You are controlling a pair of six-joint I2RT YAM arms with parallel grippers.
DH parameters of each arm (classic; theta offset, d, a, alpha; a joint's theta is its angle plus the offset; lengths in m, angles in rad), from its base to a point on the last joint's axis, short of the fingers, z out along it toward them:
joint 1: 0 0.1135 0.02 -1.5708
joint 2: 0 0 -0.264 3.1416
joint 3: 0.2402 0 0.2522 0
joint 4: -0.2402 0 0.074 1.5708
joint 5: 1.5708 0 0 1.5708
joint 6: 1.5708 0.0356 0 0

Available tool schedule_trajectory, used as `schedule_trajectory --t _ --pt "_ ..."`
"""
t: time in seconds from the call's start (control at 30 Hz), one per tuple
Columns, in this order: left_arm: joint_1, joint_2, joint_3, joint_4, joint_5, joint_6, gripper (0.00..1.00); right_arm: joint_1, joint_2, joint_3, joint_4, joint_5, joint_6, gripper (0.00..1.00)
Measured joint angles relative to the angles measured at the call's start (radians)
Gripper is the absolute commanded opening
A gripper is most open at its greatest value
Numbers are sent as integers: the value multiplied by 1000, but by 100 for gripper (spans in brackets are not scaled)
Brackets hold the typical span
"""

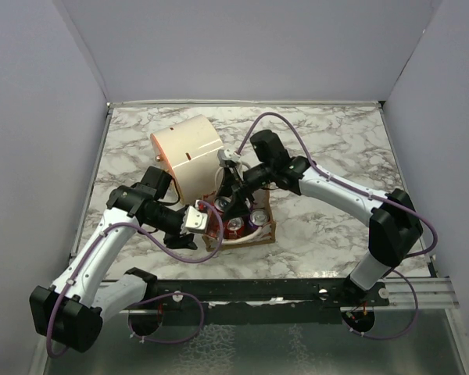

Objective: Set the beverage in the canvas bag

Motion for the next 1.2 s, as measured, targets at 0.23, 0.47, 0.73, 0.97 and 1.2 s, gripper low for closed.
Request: schedule_trajectory --t 0.23,0.47,0.73,0.97,1.2 --pt "21 1 0 -34 -1 0 50 0 -1 -53 45 11 0 1" --pt "21 8 10 -35 -1 0 50 7 -8 -36 -31 76 -47 1" --pt "23 8 14 -32 3 -4 52 83 -15 24 -146 217 -151 1" --pt "41 6 26 -18 5 -11 55 121 -15 35 -179 310 -177 1" --pt "68 -14 33 -12 17 -23 58 162 -15 35 -182 389 -192 5"
